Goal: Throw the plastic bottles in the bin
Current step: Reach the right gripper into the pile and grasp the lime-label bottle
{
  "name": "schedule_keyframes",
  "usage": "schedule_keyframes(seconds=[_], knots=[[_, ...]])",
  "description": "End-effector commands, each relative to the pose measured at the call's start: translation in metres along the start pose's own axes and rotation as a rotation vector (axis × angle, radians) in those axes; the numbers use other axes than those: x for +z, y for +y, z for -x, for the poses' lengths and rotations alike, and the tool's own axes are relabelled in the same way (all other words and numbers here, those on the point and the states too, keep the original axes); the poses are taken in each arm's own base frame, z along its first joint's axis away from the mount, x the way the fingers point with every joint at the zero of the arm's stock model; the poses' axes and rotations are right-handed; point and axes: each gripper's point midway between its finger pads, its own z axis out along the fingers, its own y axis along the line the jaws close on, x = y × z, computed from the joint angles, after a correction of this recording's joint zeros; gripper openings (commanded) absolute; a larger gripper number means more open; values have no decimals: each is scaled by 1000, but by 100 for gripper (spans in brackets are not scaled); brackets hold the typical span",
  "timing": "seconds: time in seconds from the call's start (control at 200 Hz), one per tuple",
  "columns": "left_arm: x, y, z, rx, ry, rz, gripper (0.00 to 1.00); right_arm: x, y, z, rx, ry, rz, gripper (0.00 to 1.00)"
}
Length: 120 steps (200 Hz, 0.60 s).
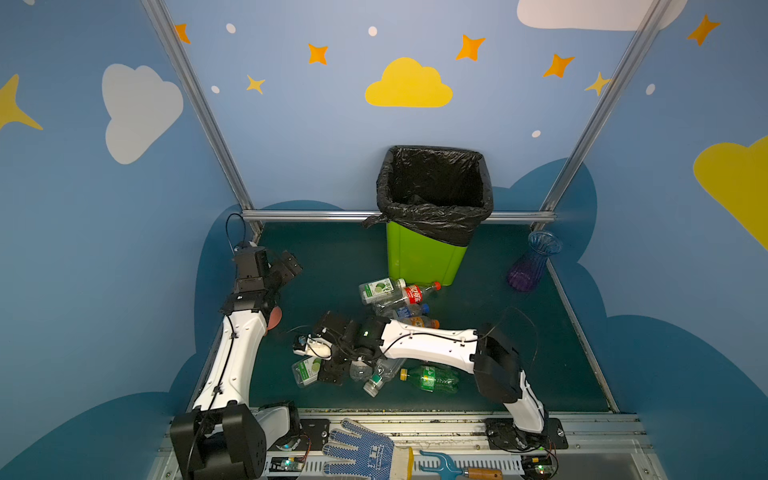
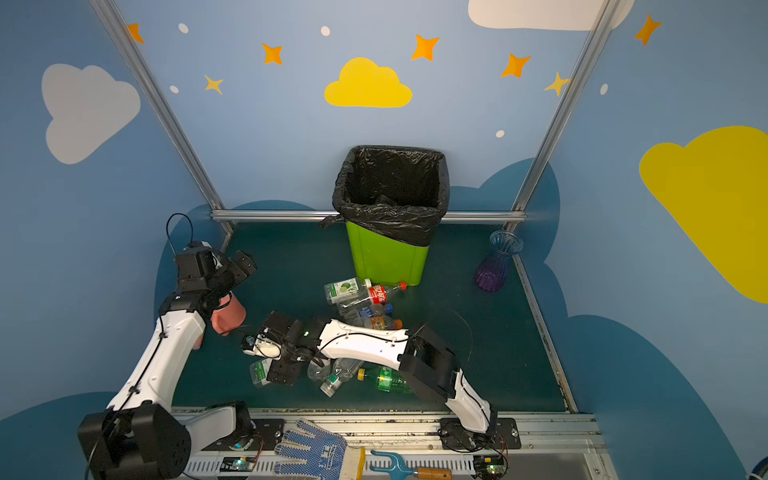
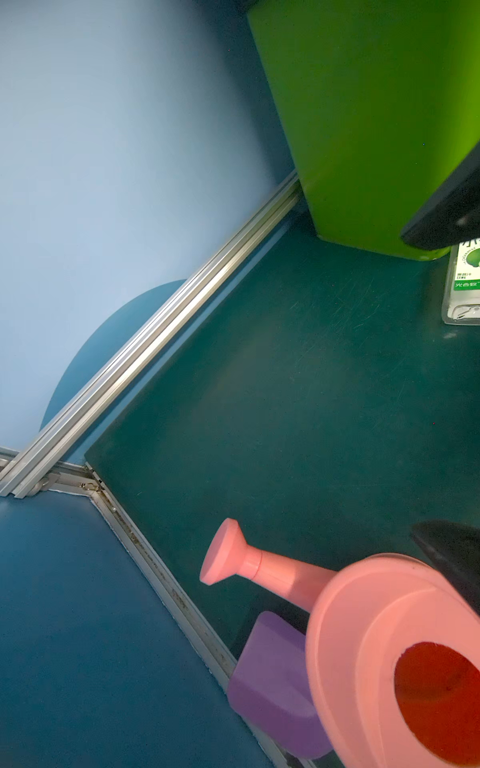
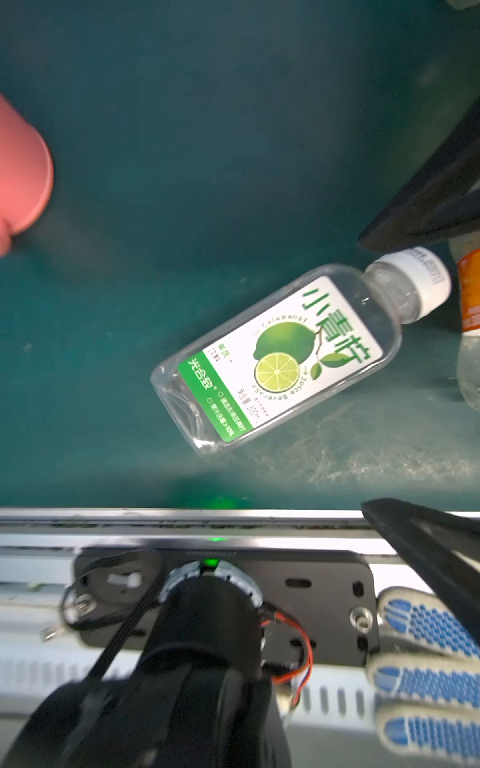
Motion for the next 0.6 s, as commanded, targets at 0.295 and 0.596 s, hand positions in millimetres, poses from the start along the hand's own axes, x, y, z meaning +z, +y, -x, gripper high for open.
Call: schedule_keyframes(seconds=[0.295, 0.596], knots=[[-3, -1, -1, 3, 14, -10, 100, 42, -18, -5, -284, 146, -134, 94], [-1, 0, -6, 7, 39, -15, 100, 64, -16, -2, -405, 136, -57, 94]])
